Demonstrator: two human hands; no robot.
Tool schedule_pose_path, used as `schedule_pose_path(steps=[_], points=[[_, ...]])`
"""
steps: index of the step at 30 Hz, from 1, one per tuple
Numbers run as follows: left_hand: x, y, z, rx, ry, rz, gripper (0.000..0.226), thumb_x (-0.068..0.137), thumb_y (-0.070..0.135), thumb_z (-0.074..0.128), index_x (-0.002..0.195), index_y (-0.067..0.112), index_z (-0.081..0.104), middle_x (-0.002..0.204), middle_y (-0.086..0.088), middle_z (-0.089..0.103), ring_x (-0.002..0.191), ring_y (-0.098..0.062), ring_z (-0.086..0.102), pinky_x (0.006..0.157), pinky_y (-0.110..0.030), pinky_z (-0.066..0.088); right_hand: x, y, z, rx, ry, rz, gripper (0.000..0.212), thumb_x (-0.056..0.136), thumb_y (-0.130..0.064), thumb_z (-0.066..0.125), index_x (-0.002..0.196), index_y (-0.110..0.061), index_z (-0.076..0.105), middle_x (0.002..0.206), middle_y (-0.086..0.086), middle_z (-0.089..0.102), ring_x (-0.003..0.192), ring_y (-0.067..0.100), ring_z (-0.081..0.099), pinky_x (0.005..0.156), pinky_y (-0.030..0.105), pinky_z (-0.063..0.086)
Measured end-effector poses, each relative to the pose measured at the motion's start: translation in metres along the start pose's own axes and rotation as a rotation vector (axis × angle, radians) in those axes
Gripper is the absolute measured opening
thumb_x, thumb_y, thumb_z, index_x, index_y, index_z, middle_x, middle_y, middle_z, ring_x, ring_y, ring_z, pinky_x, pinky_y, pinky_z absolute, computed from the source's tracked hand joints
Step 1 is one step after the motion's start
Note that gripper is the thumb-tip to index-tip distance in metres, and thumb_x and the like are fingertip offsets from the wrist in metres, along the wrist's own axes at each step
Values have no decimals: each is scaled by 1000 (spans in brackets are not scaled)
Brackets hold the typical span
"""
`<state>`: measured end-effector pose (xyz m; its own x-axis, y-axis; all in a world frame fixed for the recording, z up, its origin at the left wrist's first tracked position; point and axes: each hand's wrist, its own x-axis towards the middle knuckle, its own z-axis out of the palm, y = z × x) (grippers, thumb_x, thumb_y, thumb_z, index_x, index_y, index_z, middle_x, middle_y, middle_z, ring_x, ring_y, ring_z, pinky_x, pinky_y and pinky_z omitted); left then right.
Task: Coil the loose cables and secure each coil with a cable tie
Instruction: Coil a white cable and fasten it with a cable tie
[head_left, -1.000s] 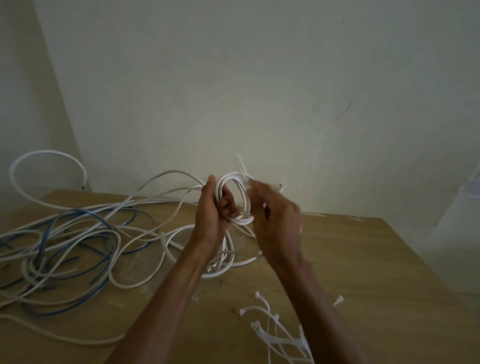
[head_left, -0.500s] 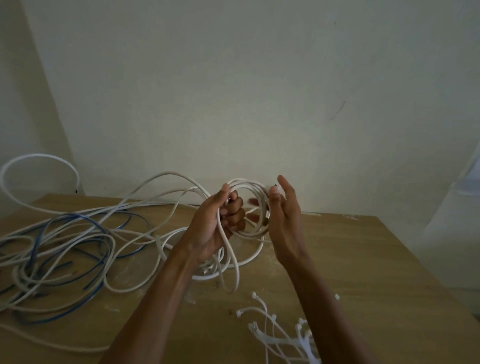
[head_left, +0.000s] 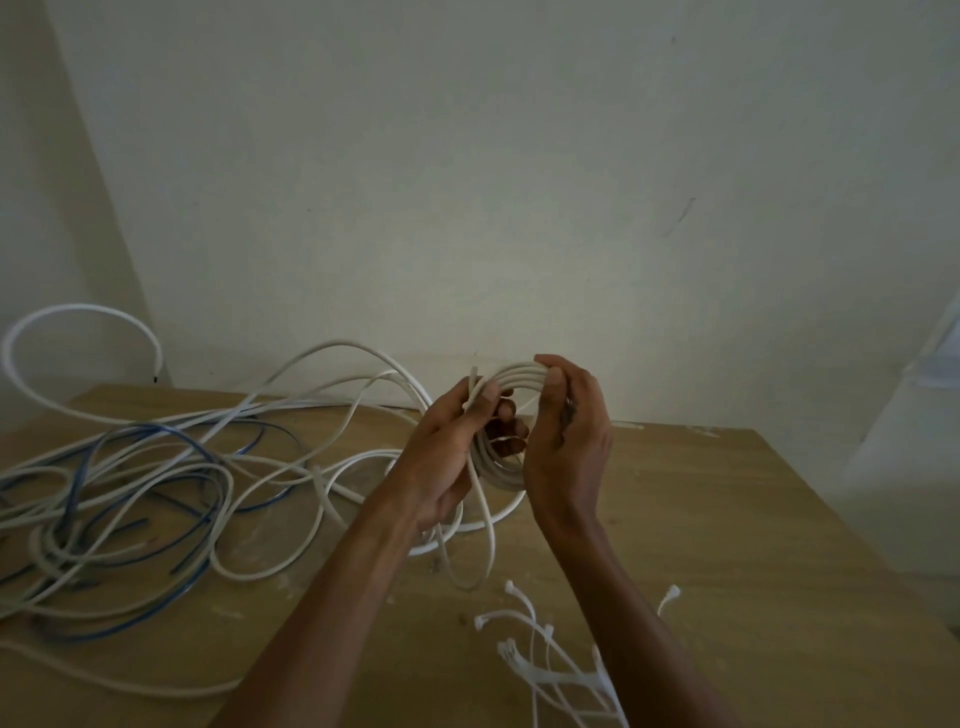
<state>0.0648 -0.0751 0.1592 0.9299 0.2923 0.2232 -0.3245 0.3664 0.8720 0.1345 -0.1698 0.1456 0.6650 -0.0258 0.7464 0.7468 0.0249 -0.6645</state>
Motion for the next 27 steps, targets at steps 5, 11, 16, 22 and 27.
schedule_pose_path(steps=[5, 11, 16, 22, 27], points=[[-2, 5, 0, -55, -29, -200, 37, 94, 40, 59, 102, 4, 64, 67, -3, 53, 70, -21, 62, 82, -37, 52, 2, 3, -2, -14, 42, -5, 24, 107, -18, 44, 116, -12, 66, 105, 1, 65, 96, 8, 61, 79, 26, 52], [-3, 5, 3, -135, 39, -130, 46, 93, 56, 55, 69, 17, 49, 56, 5, 23, 48, -9, 24, 59, -29, 37, 1, 7, 1, 32, -12, -5, 25, 108, -22, 42, 116, -18, 65, 105, -1, 67, 96, 14, 65, 78, 36, 54], [0, 6, 5, -192, 259, -163, 63, 99, 67, 37, 56, 20, 40, 49, 6, 18, 43, -11, 17, 43, -24, 26, -8, 2, 10, 80, -113, 49, 26, 109, -35, 39, 117, -26, 62, 98, -1, 67, 80, 18, 63, 68, 37, 52], [6, 29, -16, -292, 420, 60, 54, 101, 61, 39, 62, 24, 33, 49, 8, 18, 38, -7, 18, 34, -19, 22, 2, 11, 2, 469, -814, 604, 54, 85, -64, 62, 122, -24, 63, 124, 9, 65, 120, 27, 63, 99, 43, 54], [4, 42, -32, -308, 511, 148, 55, 102, 62, 33, 63, 23, 31, 46, 9, 17, 34, -4, 14, 31, -18, 12, -14, -3, -7, 167, -1469, 184, 21, 92, -13, 71, 112, -9, 67, 111, 5, 73, 107, 19, 70, 96, 41, 56]])
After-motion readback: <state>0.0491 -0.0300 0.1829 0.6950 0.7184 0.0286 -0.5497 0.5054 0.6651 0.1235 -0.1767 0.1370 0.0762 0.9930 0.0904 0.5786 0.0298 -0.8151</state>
